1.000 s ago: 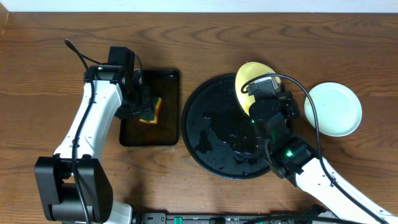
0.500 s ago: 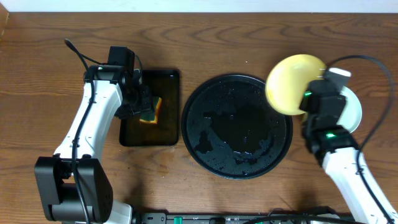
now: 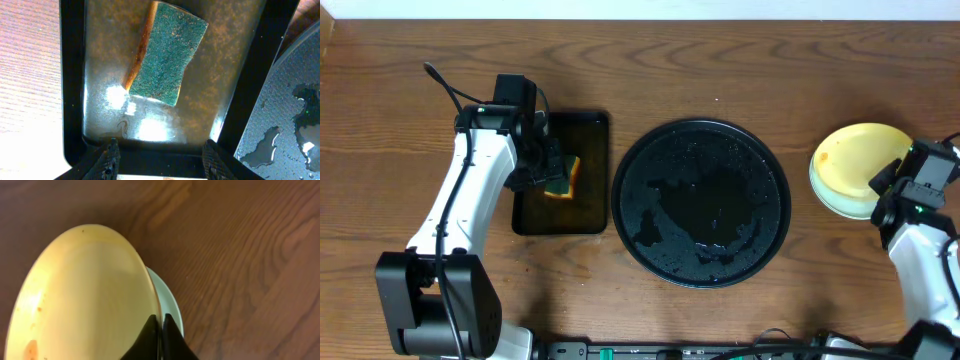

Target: Clean dirty plates on tray and stack at the side

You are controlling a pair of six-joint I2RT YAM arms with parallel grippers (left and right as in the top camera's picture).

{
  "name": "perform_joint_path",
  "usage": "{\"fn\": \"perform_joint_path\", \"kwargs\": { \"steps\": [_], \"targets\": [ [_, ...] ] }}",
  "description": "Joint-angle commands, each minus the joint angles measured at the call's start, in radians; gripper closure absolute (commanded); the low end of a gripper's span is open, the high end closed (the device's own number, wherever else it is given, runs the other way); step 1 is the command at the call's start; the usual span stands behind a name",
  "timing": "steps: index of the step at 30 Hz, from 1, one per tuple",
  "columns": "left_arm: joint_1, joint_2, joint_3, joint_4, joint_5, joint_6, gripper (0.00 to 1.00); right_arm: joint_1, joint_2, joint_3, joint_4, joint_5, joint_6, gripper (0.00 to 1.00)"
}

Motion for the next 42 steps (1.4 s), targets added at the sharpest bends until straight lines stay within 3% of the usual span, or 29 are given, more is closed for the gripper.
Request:
{"fn": "perform_joint_path", "kwargs": {
  "steps": [1, 2, 4, 8, 11, 13, 15, 19, 25, 29, 35, 37, 42],
  "targets": [
    [0.002, -0.007, -0.004, -0.006, 0.01, -0.002, 0.45, -0.011, 0.035, 0.002, 0.001, -0.057, 0.0, 0.83],
    [0.002, -0.007, -0.004, -0.006, 0.01, -0.002, 0.45, -0.01, 0.035, 0.002, 0.005, -0.117, -0.022, 0.7],
    [0.002, -0.007, -0.004, -0.006, 0.01, -0.002, 0.37, -0.009, 0.034, 0.002, 0.016, -0.187, -0.043, 0.68],
    [0.002, -0.007, -0.004, -0.006, 0.01, -0.002, 0.31, 0.002, 0.031, 0.006, 0.026, -0.37, -0.083, 0.67],
    [0.002, -0.007, -0.004, -0.002, 0.01, -0.002, 0.3, 0.076, 0.031, 0.028, -0.013, -0.539, -0.194, 0.64],
    [0.002, -0.007, -0.004, 0.01, 0.01, -0.001, 0.3, 0.129, 0.031, 0.054, -0.081, -0.548, -0.264, 0.6],
    [0.003, -0.007, -0.003, 0.011, 0.01, -0.002, 0.26, 0.192, 0.031, 0.102, -0.192, -0.542, -0.342, 0.47],
    [0.002, -0.007, -0.003, -0.064, 0.006, -0.01, 0.21, 0.24, 0.031, 0.187, -0.434, -0.537, -0.363, 0.01],
    [0.002, -0.015, -0.006, -0.229, -0.021, -0.005, 0.2, 0.24, 0.026, 0.191, -0.668, -0.525, -0.362, 0.01],
    [-0.012, -0.119, -0.069, -0.228, -0.02, 0.012, 0.2, 0.24, -0.041, 0.15, -0.711, -0.525, -0.362, 0.01],
    [-0.039, -0.57, -0.294, -0.041, -0.02, 0.096, 0.2, 0.256, -0.399, -0.053, -0.555, -0.51, -0.367, 0.01],
    [-0.039, -0.805, -0.385, 0.042, -0.02, 0.116, 0.2, 0.26, -0.626, -0.128, -0.507, -0.475, -0.342, 0.01],
    [-0.039, -1.147, -0.438, 0.07, -0.02, 0.116, 0.2, 0.26, -0.876, -0.161, -0.516, -0.473, -0.344, 0.01]
  ]
}}
